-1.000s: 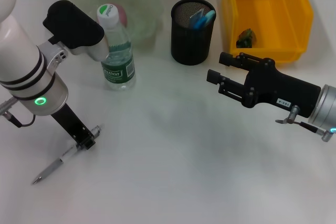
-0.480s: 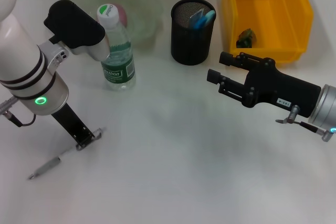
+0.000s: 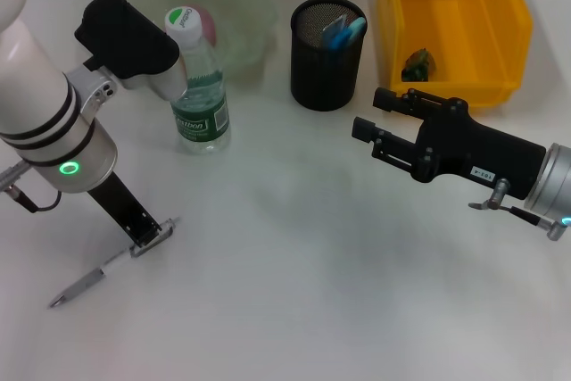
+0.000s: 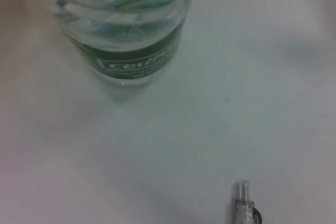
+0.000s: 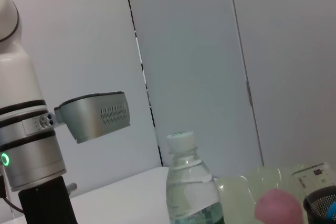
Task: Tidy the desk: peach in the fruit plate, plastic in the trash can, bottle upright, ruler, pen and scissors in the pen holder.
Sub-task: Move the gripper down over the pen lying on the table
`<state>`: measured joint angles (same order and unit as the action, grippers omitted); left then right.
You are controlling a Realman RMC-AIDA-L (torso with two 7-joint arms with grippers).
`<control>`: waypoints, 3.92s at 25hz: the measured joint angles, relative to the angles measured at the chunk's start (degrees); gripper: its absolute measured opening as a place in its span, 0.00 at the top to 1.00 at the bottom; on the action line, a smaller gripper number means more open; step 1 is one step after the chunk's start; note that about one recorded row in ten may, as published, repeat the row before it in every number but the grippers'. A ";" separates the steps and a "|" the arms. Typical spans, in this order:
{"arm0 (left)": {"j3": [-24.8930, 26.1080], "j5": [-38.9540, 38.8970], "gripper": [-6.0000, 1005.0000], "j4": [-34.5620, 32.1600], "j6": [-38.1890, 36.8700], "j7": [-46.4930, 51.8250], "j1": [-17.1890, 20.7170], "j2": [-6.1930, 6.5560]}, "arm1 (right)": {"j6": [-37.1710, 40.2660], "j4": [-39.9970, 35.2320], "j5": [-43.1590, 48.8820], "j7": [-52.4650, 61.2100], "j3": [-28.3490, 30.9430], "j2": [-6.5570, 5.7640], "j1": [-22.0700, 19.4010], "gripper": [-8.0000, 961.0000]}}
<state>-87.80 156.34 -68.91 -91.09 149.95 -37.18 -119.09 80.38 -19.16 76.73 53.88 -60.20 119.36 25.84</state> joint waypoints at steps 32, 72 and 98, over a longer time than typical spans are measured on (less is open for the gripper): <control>-2.38 0.10 0.46 2.60 0.96 1.14 -1.76 -0.09 | -0.05 0.00 0.00 0.00 0.62 0.00 0.00 0.41; -2.89 1.19 0.47 3.96 1.17 1.13 -2.46 -0.08 | -0.05 0.00 0.00 0.00 0.61 0.00 0.52 0.41; -3.85 1.33 0.76 3.28 1.33 0.89 -2.55 -0.09 | -0.05 0.00 -0.63 0.53 0.70 0.00 0.53 0.41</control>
<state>-91.65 157.67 -65.64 -89.76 150.83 -39.73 -119.18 80.34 -19.16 76.10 54.40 -59.50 119.35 26.37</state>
